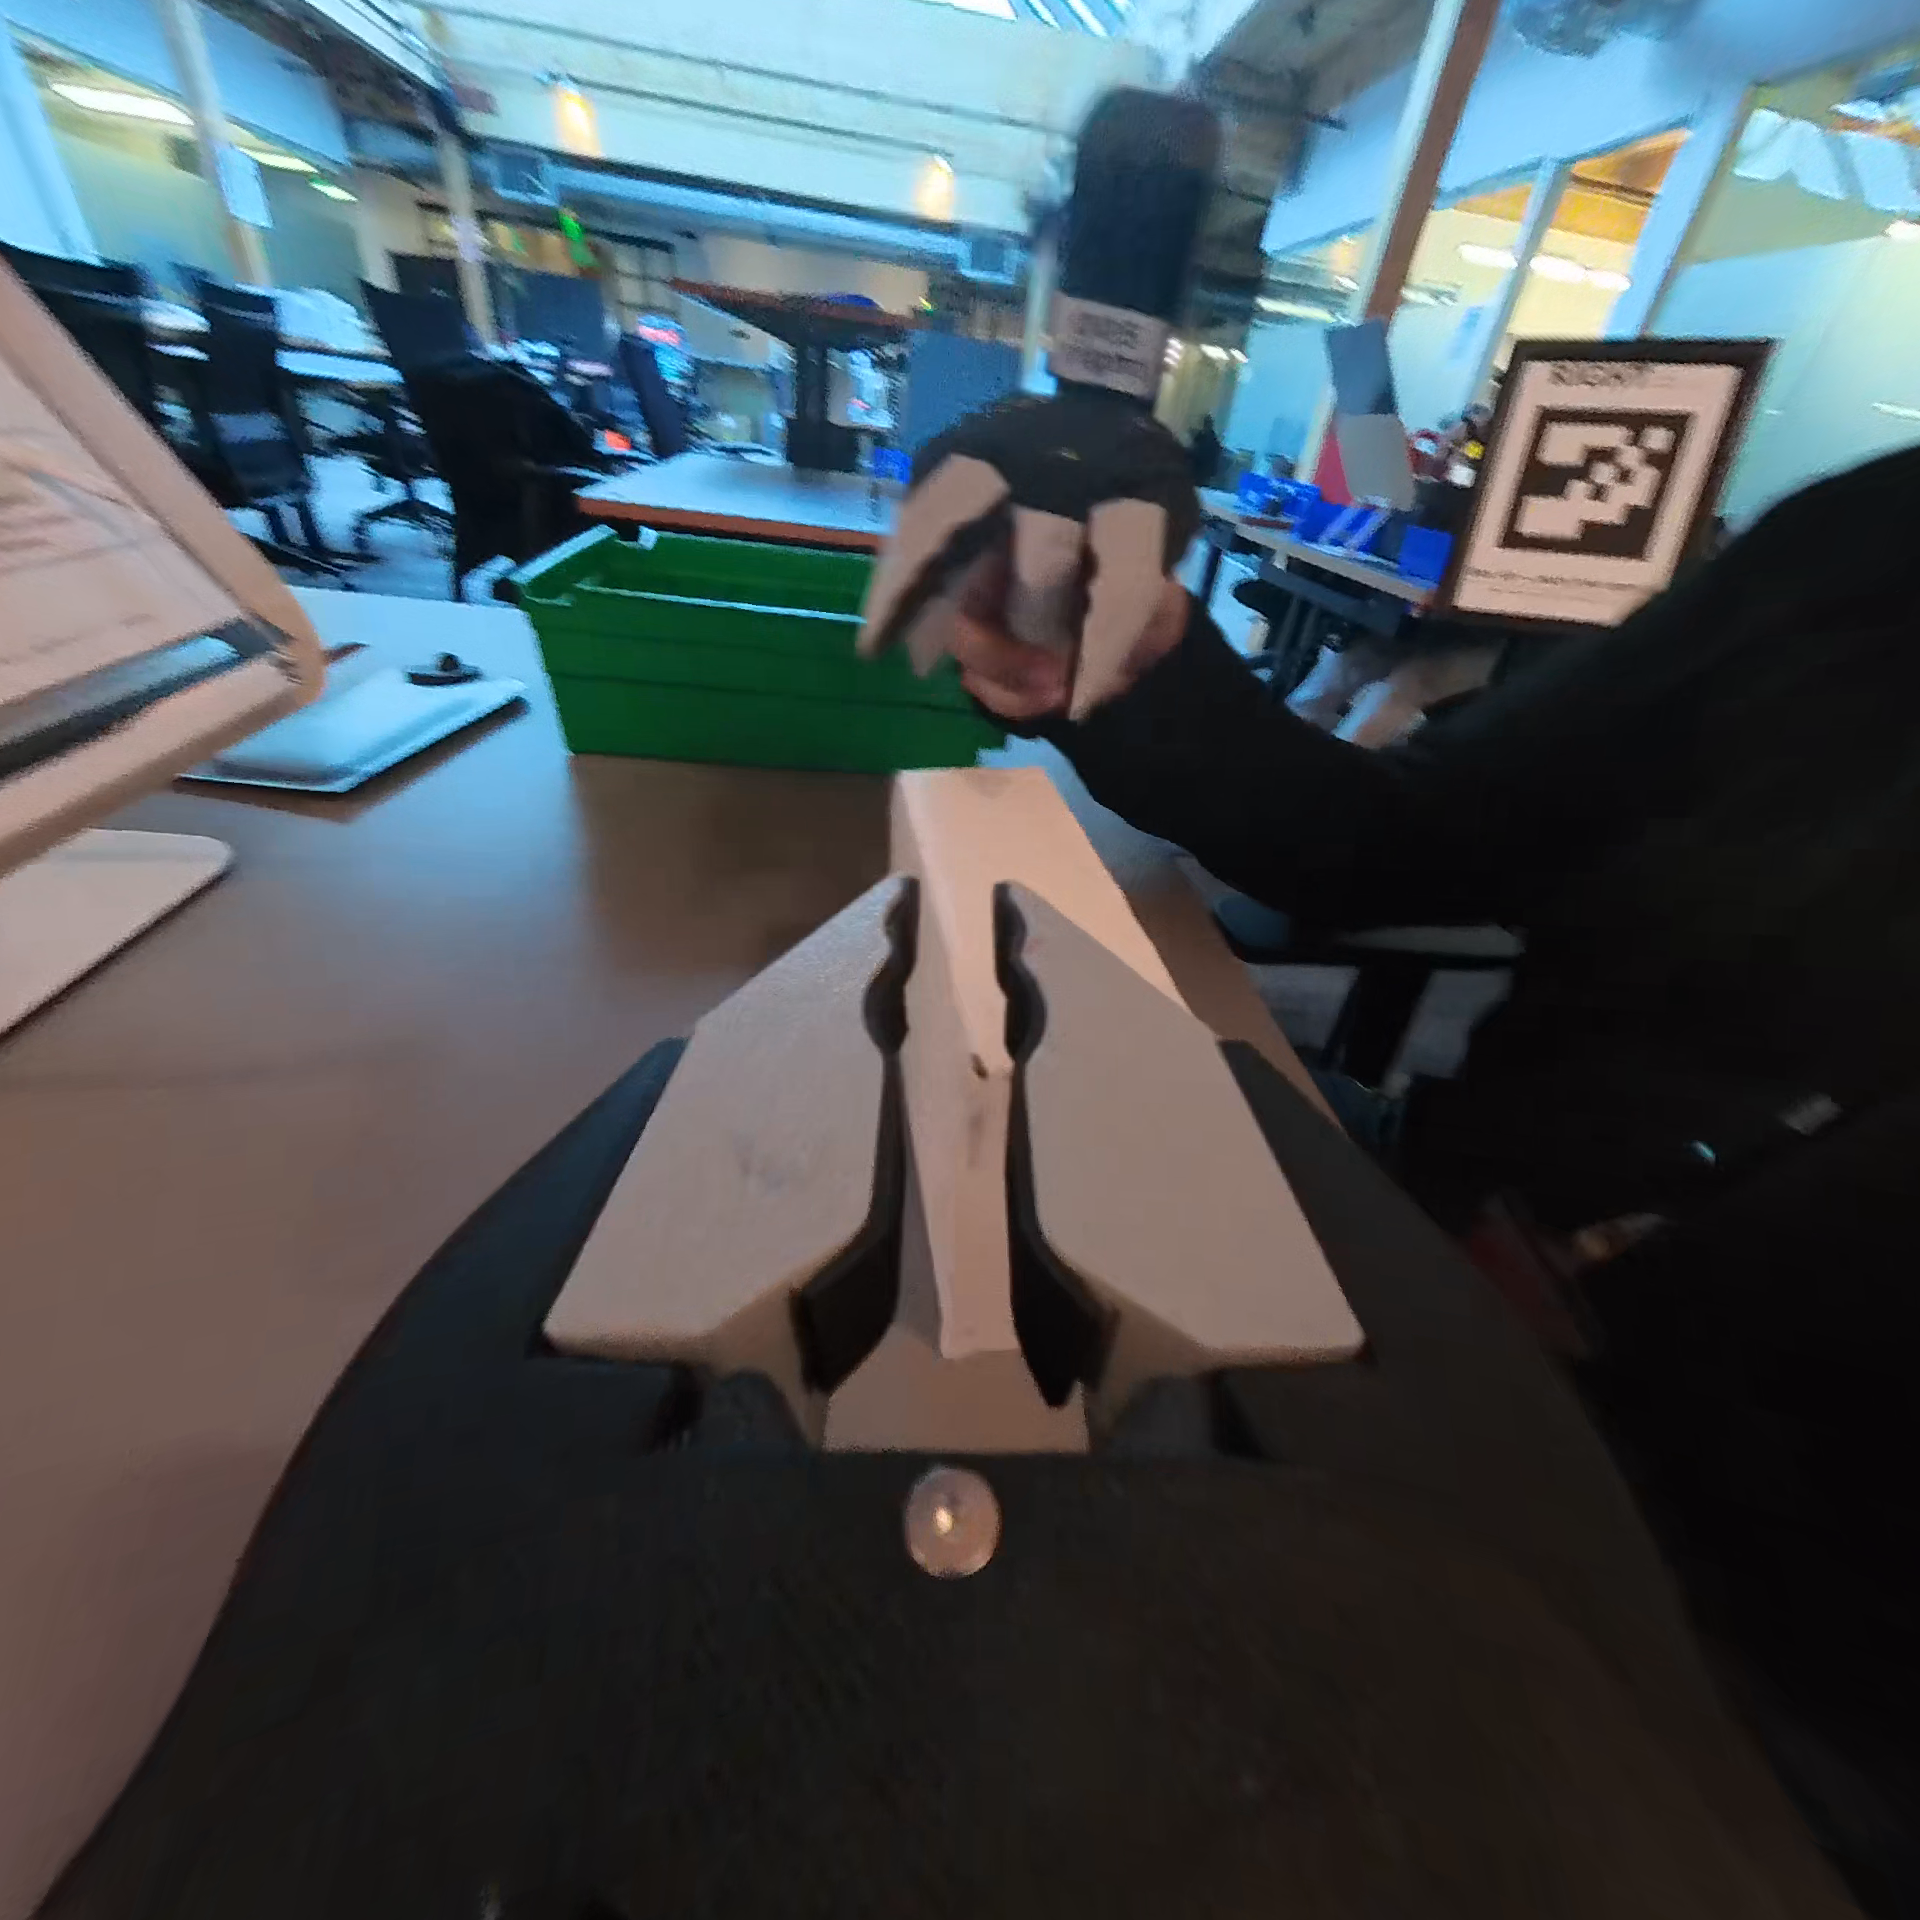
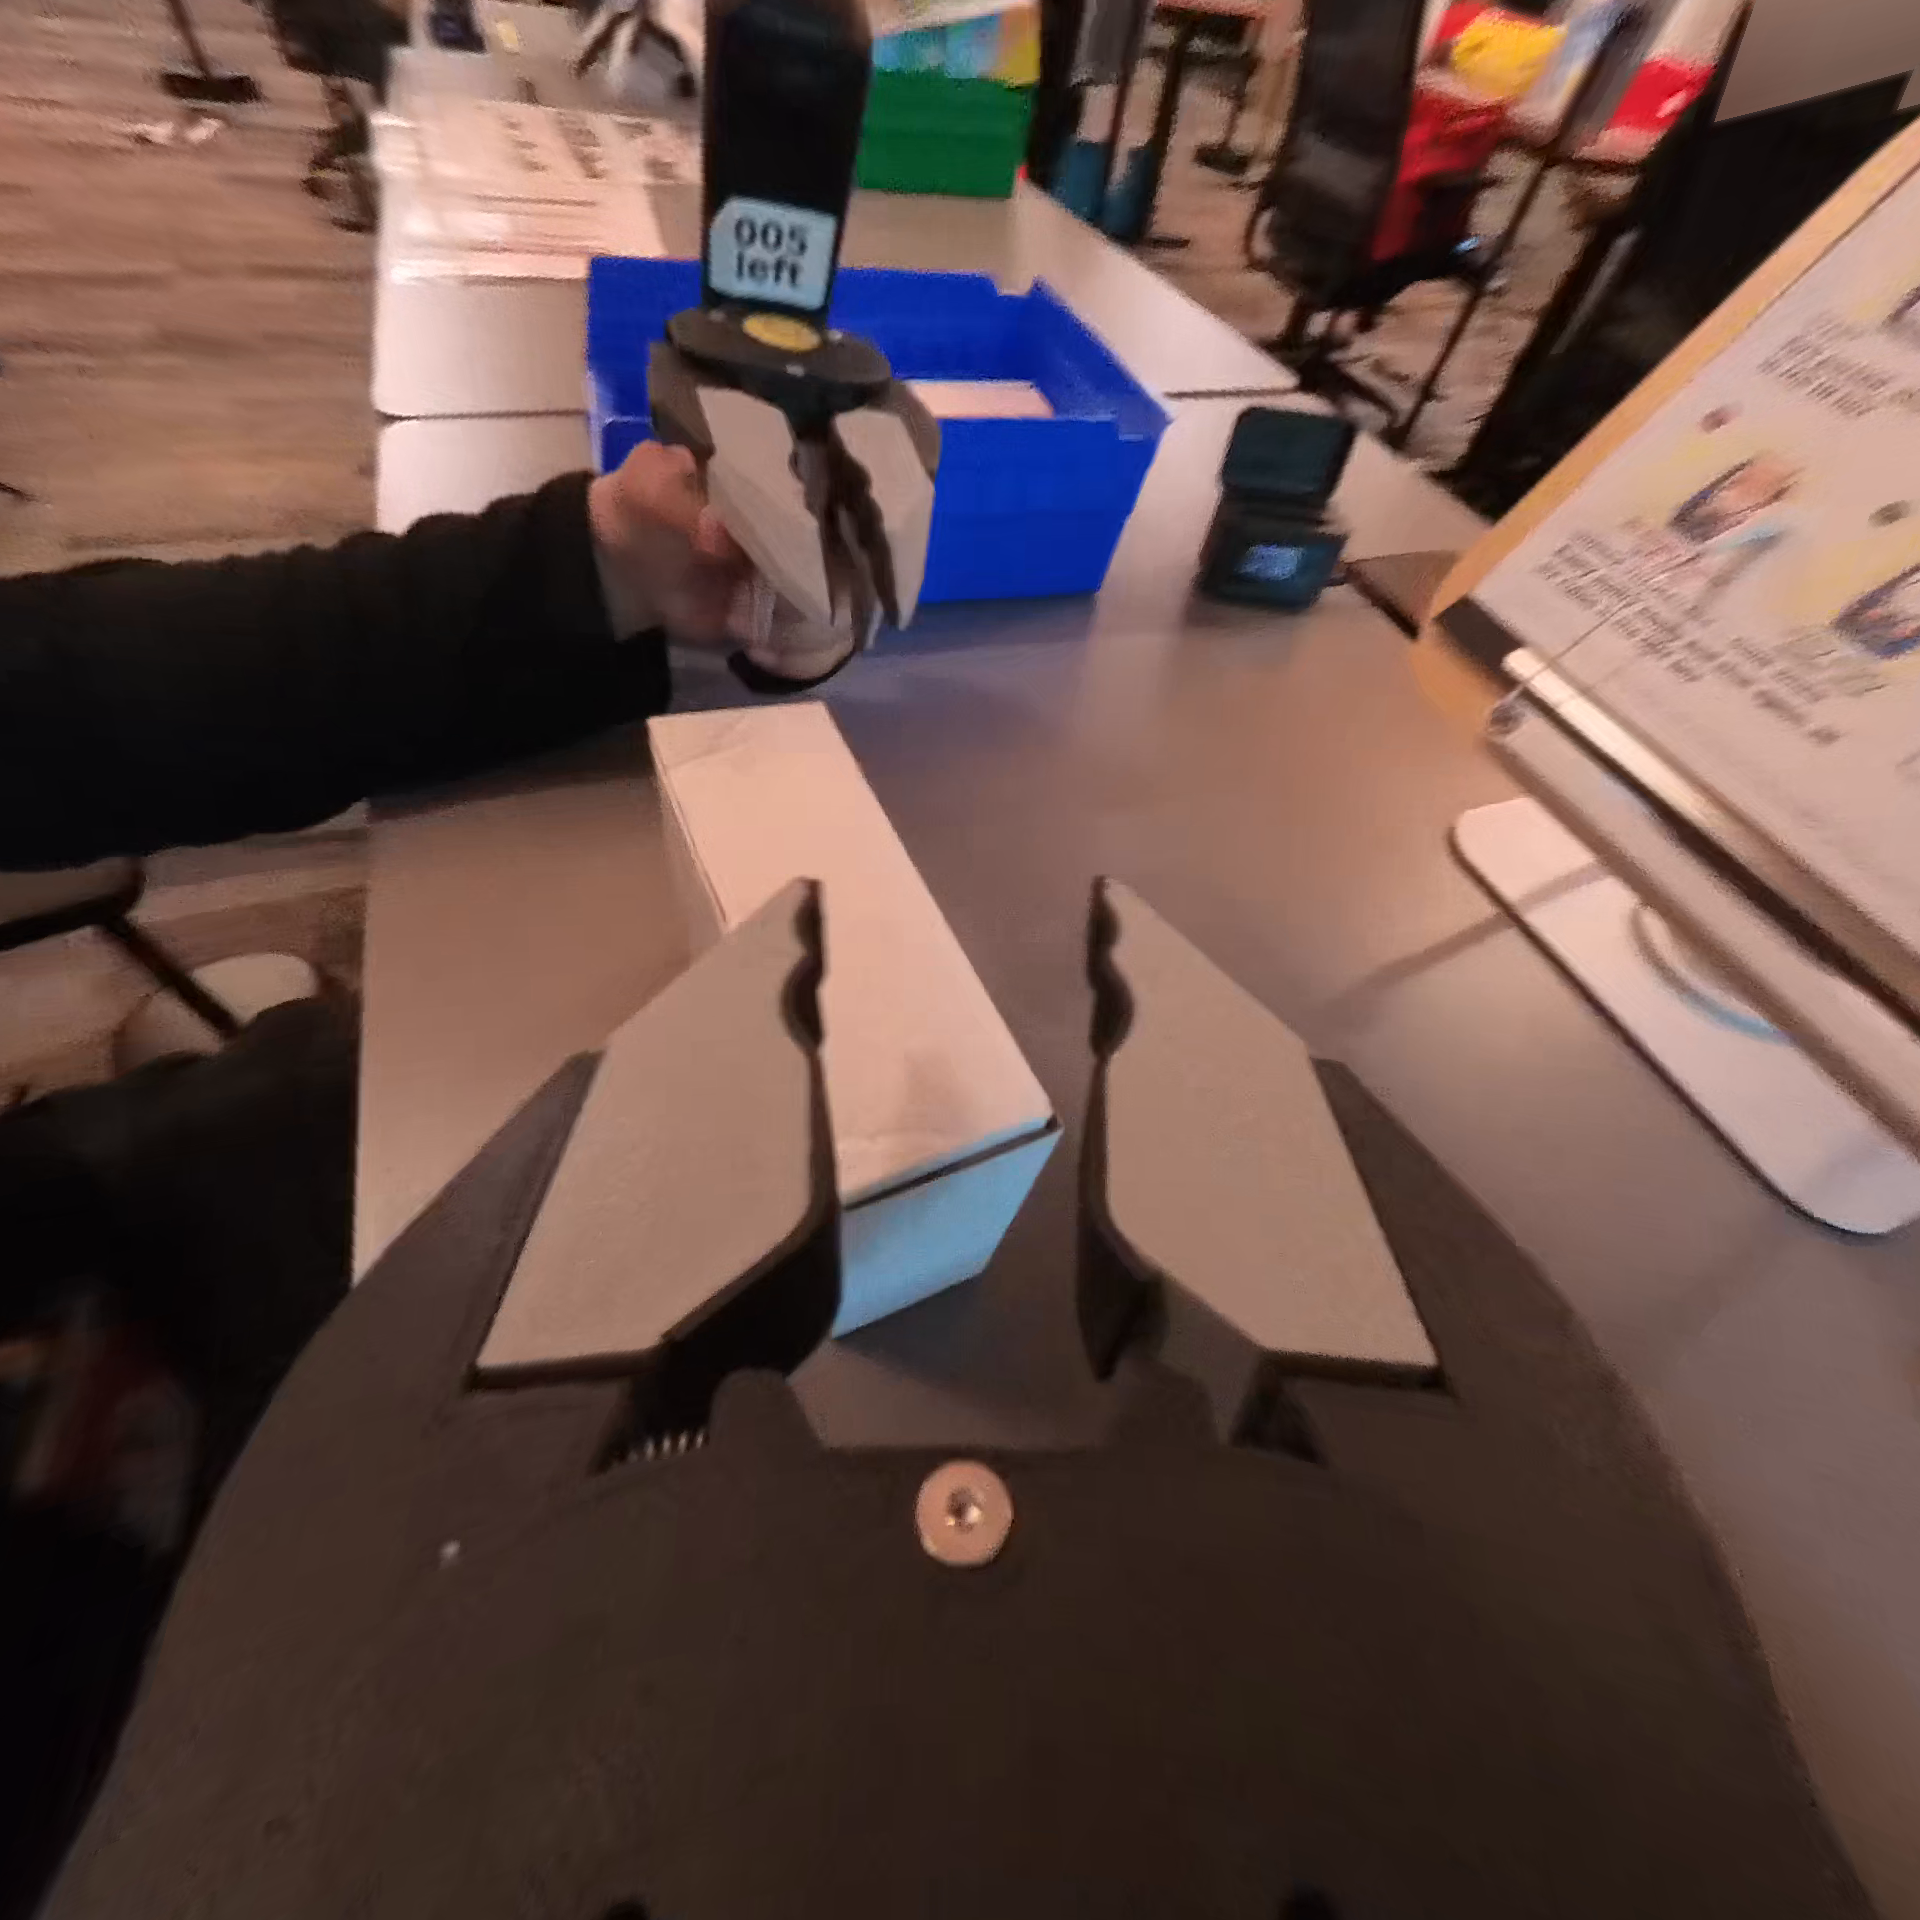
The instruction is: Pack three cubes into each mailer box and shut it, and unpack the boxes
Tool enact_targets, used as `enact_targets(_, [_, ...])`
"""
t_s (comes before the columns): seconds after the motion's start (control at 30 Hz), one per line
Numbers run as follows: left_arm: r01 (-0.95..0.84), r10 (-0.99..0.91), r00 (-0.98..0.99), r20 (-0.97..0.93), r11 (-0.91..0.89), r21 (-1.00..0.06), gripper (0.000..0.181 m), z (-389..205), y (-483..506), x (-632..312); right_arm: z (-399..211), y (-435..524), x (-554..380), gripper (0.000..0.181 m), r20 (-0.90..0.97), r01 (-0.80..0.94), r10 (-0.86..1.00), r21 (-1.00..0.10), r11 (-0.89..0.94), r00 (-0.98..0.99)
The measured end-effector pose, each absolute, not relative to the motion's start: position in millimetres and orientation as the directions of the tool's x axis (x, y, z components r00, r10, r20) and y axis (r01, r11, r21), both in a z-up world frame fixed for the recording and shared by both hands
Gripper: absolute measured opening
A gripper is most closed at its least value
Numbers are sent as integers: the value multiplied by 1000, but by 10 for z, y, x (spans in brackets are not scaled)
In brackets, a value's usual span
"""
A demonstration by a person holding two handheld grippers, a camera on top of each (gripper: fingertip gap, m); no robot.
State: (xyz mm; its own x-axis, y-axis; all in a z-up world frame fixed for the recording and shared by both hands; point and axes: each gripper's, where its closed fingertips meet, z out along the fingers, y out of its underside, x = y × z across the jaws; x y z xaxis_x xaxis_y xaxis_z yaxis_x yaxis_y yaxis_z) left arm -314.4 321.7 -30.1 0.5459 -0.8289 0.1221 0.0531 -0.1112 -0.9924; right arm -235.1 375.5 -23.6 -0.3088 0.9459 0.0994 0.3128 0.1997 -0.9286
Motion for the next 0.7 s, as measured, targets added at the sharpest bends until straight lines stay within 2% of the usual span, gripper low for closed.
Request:
enact_targets(0.07, [86, -780, 608, 145, -117, -989, 23, -301, 3370, -3188, -160, 3737, -2360, 70, 118, 297, 960, -935, 193, -253])
enact_targets(0.2, [78, -631, 750, 197, -212, -974, 45, -518, 3680, -3414, -210, 3657, -2348, 90, 99, 356, 958, -914, 194, -267])
enact_targets(0.3, [158, -520, 810, 271, -252, -955, 42, -586, 3824, -3608, -262, 3637, -2399, 93, 137, 466, 954, -848, 252, -268])
enact_targets(0.37, [157, -467, 836, 289, -301, -941, 42, -698, 3872, -3695, -255, 3491, -2439, 98, 90, 535, 944, -804, 258, -319])
enact_targets(0.43, [140, -420, 863, 280, -334, -932, 35, -801, 3907, -3765, -245, 3366, -2502, 88, 85, 581, 922, -753, 308, -378])
enact_targets(0.53, [95, -369, 896, 246, -383, -919, 32, -968, 3952, -3819, -378, 3358, -2626, 92, 164, 659, 889, -617, 431, -428])
enact_targets(0.7, [-29, -325, 935, 140, -465, -885, 28, -1227, 3980, -3863, -762, 3206, -2730, 93, 146, 726, 822, -402, 558, -551])
